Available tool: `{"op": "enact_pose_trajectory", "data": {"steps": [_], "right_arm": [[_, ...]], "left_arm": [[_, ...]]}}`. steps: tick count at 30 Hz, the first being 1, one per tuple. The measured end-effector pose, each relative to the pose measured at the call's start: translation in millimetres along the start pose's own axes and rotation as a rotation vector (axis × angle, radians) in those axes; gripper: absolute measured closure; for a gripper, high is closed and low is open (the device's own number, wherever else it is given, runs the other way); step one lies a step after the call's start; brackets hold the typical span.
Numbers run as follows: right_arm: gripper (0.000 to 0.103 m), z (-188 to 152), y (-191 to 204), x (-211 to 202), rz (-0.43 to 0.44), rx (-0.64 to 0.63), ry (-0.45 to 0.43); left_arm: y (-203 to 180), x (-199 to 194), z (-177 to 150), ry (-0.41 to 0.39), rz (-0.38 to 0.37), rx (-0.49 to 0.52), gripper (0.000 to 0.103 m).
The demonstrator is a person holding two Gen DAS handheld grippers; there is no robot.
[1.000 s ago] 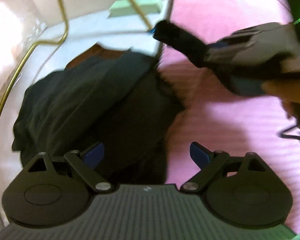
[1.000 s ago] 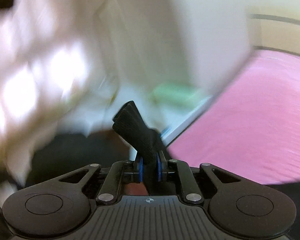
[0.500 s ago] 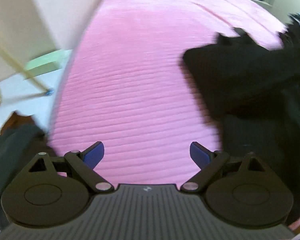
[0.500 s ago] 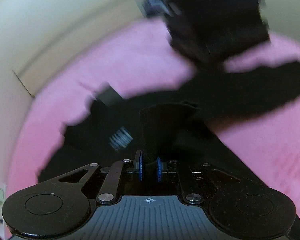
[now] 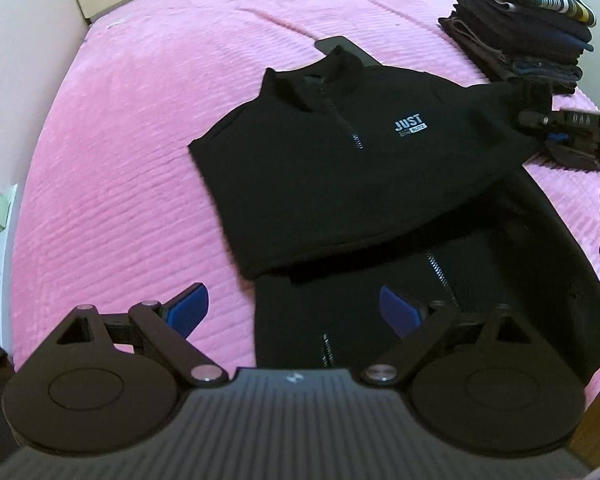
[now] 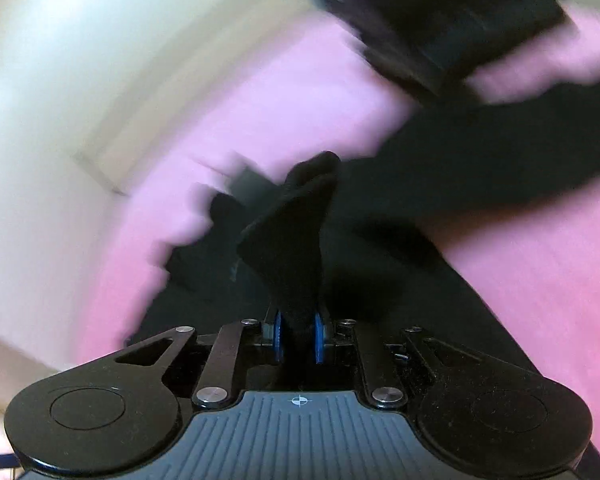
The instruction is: Fold clothes
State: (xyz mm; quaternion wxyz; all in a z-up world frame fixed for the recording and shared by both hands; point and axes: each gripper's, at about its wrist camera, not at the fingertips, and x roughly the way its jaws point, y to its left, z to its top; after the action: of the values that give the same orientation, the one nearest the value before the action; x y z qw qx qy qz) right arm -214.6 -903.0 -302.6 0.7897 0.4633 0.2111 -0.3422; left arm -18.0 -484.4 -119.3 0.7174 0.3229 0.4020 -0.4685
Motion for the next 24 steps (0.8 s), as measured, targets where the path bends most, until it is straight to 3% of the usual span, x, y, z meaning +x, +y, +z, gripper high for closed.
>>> {"op": "enact_pose_trajectory", "data": {"steps": [2, 11, 18, 19, 20, 21, 24], "right_arm": [[0.056, -1.7, -21.3, 6.8, -0.090, 0.072, 0.028], [0.056, 5.1, -65.7, -35.9, -0.154, 0.112, 0.007], [0.054, 59.6, -149.6, -72.8, -0.251, 0.213, -0.090], [0.051, 68.5, -160.0, -75.5, -0.265, 0.226, -0.110], [0.030, 79.1, -173.2, -77.6, -0.283, 0.245, -0.133], [0.017, 87.5, -184.9, -80.0, -0.295, 0.266, -0.162], [0.017, 110.0, -222.7, -87.6, -0.314, 0.344, -0.222]], "left_arm": [[-6.3, 2.8, 4.0, 0.012, -0.007, 0.019, 0.013], [-38.8, 21.5, 13.4, 0.048, -0.038, 0.085, 0.013], [-88.6, 51.1, 39.9, 0.027, -0.076, 0.192, 0.013], [-98.3, 56.3, 44.0, 0.024, -0.083, 0.213, 0.013], [-109.4, 60.8, 47.9, 0.021, -0.092, 0.235, 0.013], [-121.4, 64.9, 51.9, 0.017, -0.102, 0.254, 0.013], [-155.7, 73.1, 61.4, 0.012, -0.137, 0.288, 0.013]]}}
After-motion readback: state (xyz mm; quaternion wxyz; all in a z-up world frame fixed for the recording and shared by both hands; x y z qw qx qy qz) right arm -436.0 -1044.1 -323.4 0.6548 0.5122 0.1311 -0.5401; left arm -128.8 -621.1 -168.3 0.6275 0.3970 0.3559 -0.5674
